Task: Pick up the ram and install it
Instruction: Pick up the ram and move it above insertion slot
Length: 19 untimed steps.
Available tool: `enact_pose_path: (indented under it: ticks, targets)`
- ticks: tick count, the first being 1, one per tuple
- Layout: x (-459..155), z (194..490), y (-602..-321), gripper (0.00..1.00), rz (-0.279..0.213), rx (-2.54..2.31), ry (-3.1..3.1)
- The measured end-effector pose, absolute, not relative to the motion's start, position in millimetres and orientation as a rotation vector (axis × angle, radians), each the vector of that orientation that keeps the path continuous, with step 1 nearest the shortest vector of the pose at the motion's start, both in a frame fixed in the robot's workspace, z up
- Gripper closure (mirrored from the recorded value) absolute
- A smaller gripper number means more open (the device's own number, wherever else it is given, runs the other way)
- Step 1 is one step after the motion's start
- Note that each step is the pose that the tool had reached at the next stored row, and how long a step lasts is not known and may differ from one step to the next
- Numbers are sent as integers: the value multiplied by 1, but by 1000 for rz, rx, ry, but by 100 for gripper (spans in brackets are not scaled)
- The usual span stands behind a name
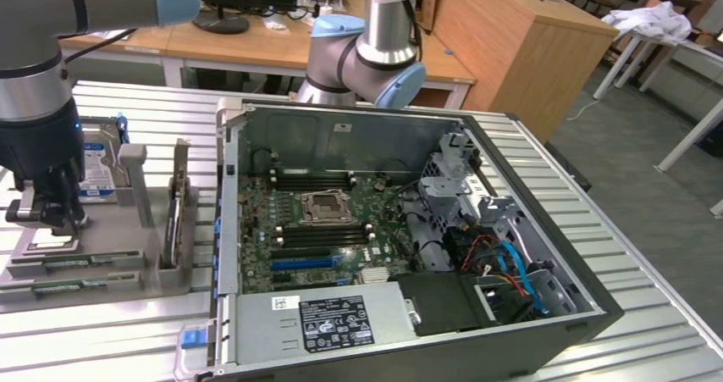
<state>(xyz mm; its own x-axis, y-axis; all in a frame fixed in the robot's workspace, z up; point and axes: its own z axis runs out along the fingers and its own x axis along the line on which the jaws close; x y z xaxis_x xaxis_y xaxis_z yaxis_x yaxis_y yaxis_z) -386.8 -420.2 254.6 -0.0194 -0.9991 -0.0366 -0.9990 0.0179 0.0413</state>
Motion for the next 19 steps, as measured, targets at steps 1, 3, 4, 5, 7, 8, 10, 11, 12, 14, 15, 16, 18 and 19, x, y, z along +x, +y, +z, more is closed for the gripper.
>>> enact_pose_path:
  ticks: [1,3,4,5,7,8,10,11,12,14,15,16,18,19]
  targets:
    - [-387,255,-421,70,-87,2198,-2239]
    - [-387,255,-423,70,-87,2198,-2239]
    - [-387,255,-424,70,-87,2198,-2239]
    - [-387,255,-425,70,-87,2198,-2239]
    - [-387,255,-428,70,-87,2198,-2239]
    - [-387,255,-429,70,-87,2198,-2239]
    - [-387,255,-430,70,-87,2198,-2239]
    - [-387,255,-431,70,-87,2198,-2239]
    - [-387,255,-432,70,-87,2198,-2239]
    - [-387,255,-434,70,-87,2198,-2239]
    - [-387,255,-435,70,-87,2198,-2239]
    - [-387,255,-436,70,-87,2198,-2239]
    - [-387,255,-437,70,-87,2198,-2239]
    - [-387,255,-438,70,-87,2198,-2239]
